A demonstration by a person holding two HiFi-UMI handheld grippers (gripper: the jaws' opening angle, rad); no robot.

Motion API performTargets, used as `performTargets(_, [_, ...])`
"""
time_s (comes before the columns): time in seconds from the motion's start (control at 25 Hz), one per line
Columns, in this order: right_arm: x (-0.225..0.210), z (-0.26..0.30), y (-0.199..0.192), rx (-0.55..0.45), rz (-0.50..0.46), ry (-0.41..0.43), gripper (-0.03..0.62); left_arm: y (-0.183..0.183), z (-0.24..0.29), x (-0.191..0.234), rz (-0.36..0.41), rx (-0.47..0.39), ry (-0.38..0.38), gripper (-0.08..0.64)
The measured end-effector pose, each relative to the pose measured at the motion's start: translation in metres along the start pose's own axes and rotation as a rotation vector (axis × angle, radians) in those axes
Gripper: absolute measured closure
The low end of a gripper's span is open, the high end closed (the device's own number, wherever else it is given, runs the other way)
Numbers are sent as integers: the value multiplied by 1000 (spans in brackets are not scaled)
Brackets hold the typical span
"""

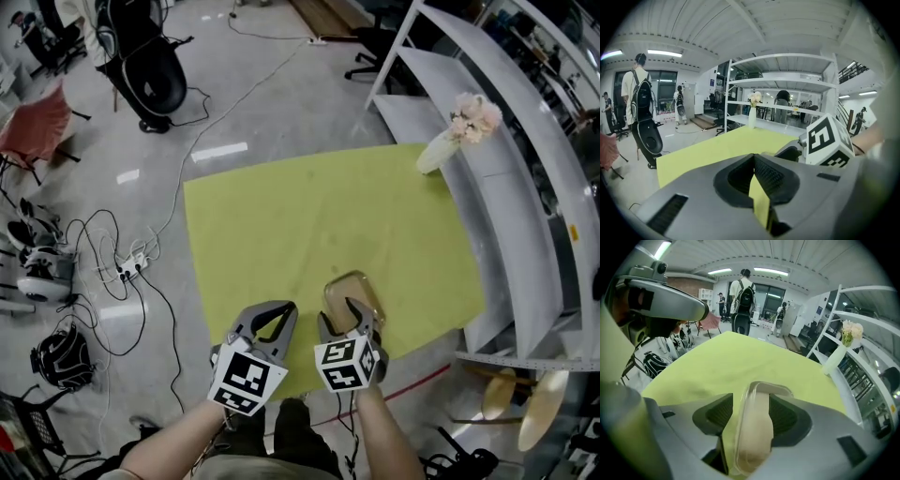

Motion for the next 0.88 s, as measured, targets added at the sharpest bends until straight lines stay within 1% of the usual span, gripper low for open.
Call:
performTargets(0.12, [-2,3,-4,4,8,-11,379,-7,6,4,-12,15,1,552])
performTargets(0.2, [-4,4,-7,2,16,-10,387,-10,11,5,-14,26,0,552])
performTargets(0.28, [-6,2,-9,-8,22,-16,419,-12,17,6,-15,37,-8,552])
performTargets(0.52, [-11,-1,-10,-47,41,-8,463,-26,45,4,-22,85,-59,552])
performTargets(0.72, [-15,-5,-10,-88,57,17,492,-39,78,1,-37,153,-103,543])
performTargets(0.8, [-17,-7,-11,-102,64,29,499,-42,89,0,-54,165,-126,536])
performTargets(0.88, [-19,-8,-13,-117,74,40,502,-44,99,-3,-87,174,-152,527])
Point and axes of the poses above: the fingertips, and each gripper's own axes: z forward along the fingers, x to its left, y out of its top, the point moved 7 cm from there along -z, backward along the fingers, and after that the axes turned 15 degrees about -z, right-handed, at the moved point
